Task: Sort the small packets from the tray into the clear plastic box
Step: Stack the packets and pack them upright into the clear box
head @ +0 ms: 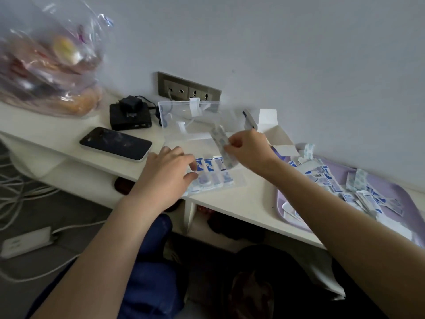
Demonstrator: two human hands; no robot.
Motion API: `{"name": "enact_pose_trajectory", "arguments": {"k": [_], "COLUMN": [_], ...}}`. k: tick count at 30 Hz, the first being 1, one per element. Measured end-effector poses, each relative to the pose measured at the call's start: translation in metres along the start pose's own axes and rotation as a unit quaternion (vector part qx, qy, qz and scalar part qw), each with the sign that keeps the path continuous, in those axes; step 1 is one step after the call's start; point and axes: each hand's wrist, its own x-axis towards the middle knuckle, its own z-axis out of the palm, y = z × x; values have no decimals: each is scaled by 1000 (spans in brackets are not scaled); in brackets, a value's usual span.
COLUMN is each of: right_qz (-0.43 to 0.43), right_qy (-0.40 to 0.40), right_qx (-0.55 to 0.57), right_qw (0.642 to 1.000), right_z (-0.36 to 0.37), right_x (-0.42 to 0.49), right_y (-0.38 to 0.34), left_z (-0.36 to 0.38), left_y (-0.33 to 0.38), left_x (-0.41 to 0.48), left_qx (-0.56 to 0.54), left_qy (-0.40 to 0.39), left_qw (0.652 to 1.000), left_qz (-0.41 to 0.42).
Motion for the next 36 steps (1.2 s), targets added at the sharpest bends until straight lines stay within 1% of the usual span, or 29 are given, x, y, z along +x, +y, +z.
{"name": "enact_pose_trajectory", "arguments": {"k": [4, 7, 11, 15, 18, 24, 28, 36], "right_qz": [76, 111, 131, 125, 111, 108, 117, 102], "right_qy": [-82, -107, -140, -169, -194, -221, -213, -218], "right_qx": [-28, -38, -97, -114, -150, -179, -175, -141], "right_qw": [993, 987, 977, 971, 963, 953, 954, 960], "right_z": [21, 34, 47, 57, 61, 63, 61, 58], "right_x": [23, 39, 49, 54, 54, 56, 56, 57], "right_y": [8, 19, 22, 16, 10, 10, 10, 11], "left_z": [3, 2, 2, 2, 3, 4, 3, 4], "left_y": [-4, -6, -6, -9, -9, -10, -10, -7], "left_x": [1, 2, 3, 3, 4, 5, 6, 7], "left_qx": [-3, -19, -32, -51, -59, -85, -90, -87], "left_qy": [3, 0, -1, -2, -4, -12, -16, -19], "left_qw": [1000, 1000, 999, 999, 998, 996, 996, 996], "left_qz": [4, 5, 10, 5, 4, 0, -3, -9]}}
